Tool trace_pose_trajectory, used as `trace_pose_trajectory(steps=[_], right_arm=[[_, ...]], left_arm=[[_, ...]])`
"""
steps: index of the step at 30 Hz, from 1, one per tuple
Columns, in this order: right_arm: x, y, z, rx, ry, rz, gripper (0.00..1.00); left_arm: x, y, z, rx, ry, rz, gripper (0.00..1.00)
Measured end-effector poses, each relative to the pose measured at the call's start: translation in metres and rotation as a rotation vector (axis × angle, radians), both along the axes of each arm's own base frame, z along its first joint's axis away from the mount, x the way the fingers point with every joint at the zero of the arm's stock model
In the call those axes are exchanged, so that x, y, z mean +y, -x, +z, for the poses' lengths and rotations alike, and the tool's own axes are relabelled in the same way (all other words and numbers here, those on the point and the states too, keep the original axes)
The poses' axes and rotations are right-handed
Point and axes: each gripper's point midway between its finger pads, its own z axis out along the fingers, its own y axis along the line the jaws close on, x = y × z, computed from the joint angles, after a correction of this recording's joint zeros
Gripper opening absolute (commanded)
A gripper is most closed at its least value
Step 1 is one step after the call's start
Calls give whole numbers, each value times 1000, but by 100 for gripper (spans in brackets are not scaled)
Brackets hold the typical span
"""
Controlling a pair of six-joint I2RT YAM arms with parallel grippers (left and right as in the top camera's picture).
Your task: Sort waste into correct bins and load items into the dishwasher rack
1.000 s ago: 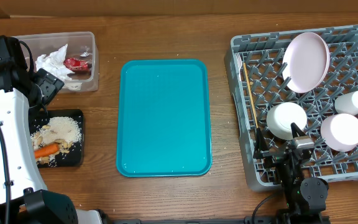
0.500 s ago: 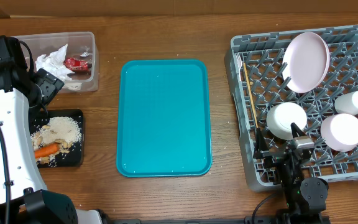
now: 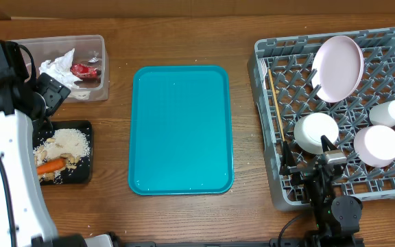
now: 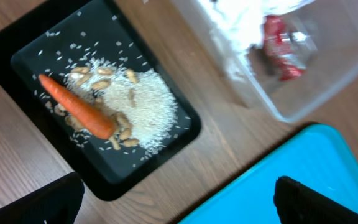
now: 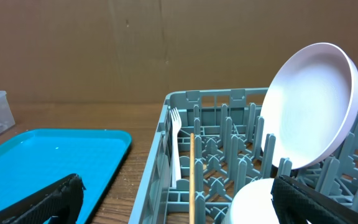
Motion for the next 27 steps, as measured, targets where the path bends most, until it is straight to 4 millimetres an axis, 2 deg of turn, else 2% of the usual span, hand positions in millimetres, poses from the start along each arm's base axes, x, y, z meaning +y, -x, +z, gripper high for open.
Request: trace_pose_trajectory(steps=[3, 6, 8, 10, 15, 16, 18, 20, 23, 27], right_arm=[[0, 0, 0, 0, 0, 0, 100], [0, 0, 0, 0, 0, 0, 100], [0, 0, 0, 0, 0, 0, 100], [0, 0, 0, 0, 0, 0, 100], [0, 0, 0, 0, 0, 0, 100], [0, 0, 0, -1, 0, 0, 100], [0, 0, 0, -1, 0, -1, 100], [0, 0, 0, -1, 0, -1, 100], [0, 0, 0, -1, 0, -1, 100], [0, 0, 0, 0, 0, 0, 100]], left_arm=[[-17, 8, 19, -71, -21, -41, 100], [-39, 27, 18, -90, -27, -97, 100], [-49, 38, 6, -85, -37, -125, 100], [-56, 44, -14, -92, -51, -147, 100], [-66, 21, -59, -290, -110, -248, 100], [-69, 20, -63, -309, -116, -275, 100], [-83, 2, -65, -516, -171, -413, 100], [-97, 1, -65, -649, -217, -521, 100], [-112, 11, -70, -783, -277, -629, 100], [-121, 28, -84, -878, -332, -682, 100]])
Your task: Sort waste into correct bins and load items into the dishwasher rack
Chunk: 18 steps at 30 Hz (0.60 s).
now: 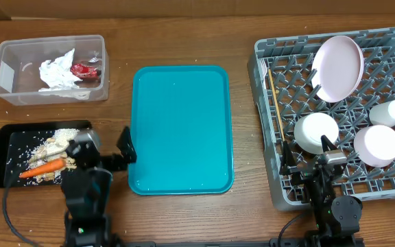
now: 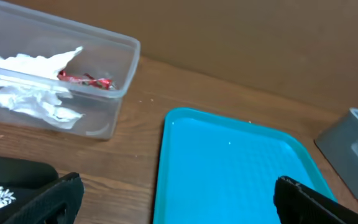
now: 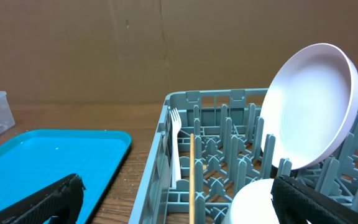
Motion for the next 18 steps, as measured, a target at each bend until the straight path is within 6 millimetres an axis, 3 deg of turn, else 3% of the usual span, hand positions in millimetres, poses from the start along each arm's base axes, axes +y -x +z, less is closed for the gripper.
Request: trace_pose_trajectory(steps=[4, 10, 14, 18], right_arm=[[0, 0, 0, -1, 0, 0, 100], [0, 0, 0, -1, 0, -1, 100], [-1, 0, 0, 0, 0, -3, 100], [-1, 0, 0, -1, 0, -6, 100]], left_arm=[[-2, 15, -10, -61, -26, -6, 100], [-1, 27, -2, -114, -44, 8, 100], [7, 35, -24, -30, -57, 51, 100], [13, 38, -11, -88, -75, 90, 100]])
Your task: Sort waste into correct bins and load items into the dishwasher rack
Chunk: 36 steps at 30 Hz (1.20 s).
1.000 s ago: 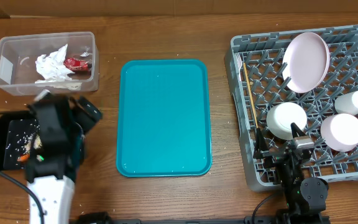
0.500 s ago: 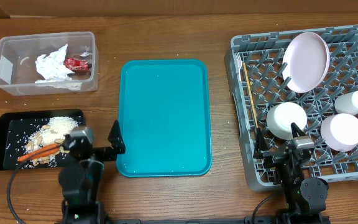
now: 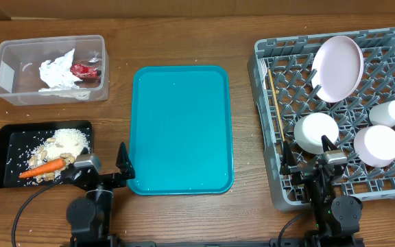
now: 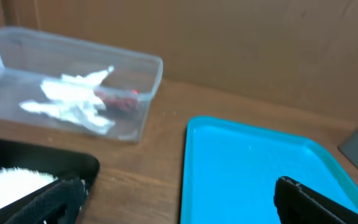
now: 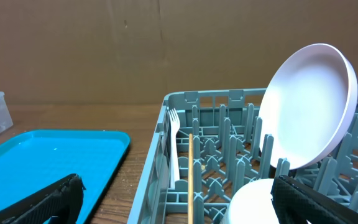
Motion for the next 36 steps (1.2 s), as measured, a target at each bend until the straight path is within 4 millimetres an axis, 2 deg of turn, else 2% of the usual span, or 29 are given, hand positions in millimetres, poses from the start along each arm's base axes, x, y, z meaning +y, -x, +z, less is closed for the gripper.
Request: trace_pose_trajectory(steps=[3, 36], right_arm=[[0, 0, 0, 0, 0, -1, 100], [0, 0, 0, 0, 0, 0, 100]], left_arm=[[2, 1, 8, -32, -20, 11, 100], [5, 2, 7, -30, -28, 25, 100]])
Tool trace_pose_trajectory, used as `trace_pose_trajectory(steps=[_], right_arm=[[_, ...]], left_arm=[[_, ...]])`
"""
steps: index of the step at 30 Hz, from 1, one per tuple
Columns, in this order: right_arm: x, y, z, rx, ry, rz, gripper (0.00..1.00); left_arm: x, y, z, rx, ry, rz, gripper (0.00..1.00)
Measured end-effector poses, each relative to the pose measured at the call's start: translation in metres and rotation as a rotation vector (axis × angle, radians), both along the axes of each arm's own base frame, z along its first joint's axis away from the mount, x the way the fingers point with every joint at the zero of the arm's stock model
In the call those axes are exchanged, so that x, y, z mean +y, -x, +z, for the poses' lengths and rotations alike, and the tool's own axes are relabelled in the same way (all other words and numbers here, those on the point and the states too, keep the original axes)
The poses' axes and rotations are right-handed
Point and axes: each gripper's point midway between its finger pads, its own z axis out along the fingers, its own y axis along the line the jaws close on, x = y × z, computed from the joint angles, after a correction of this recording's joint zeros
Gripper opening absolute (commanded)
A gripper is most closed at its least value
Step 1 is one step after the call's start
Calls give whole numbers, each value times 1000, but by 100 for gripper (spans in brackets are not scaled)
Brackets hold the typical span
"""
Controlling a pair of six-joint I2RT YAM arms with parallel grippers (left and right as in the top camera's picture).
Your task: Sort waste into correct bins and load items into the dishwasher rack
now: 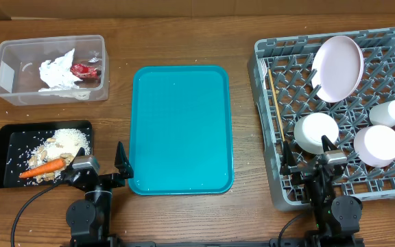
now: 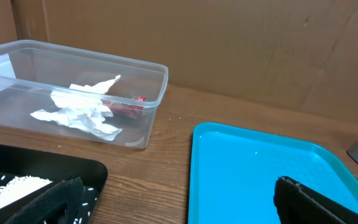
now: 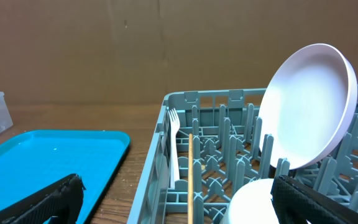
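The teal tray (image 1: 180,130) lies bare at the table's middle. At the far left a clear bin (image 1: 50,68) holds crumpled white paper (image 2: 82,106) and a red wrapper (image 1: 84,69). A black tray (image 1: 5,147) in front of it carries rice, nuts and a carrot (image 1: 43,167). The grey dishwasher rack (image 1: 262,103) holds a pink plate (image 1: 337,67), white cups (image 1: 316,132), a fork (image 3: 174,146) and a chopstick (image 3: 191,174). My left gripper (image 1: 101,168) stands open low between the black tray and the teal tray. My right gripper (image 1: 309,161) is open at the rack's front edge.
Wooden table all round. The rack takes up the right side, the two waste containers the left. A brown wall (image 2: 229,43) stands behind the table. Stray rice grains lie on the wood near the black tray.
My left gripper has settled slightly nearer the front edge, still open and holding nothing. The right arm has not moved.
My left arm was first raised over the table's left side, looking down on the black tray and clear bin. Then it was down low at the front, between black tray and teal tray, and it has stayed there. The right gripper stayed open at the rack throughout.
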Motion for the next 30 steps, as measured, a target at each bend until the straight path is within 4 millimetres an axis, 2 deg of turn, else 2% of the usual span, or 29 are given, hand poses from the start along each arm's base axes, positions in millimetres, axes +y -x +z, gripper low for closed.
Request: trace_pose_trajectory(steps=[30], right_arm=[[0, 0, 0, 0, 0, 0, 100]], left_arm=[[0, 0, 0, 0, 0, 0, 100]])
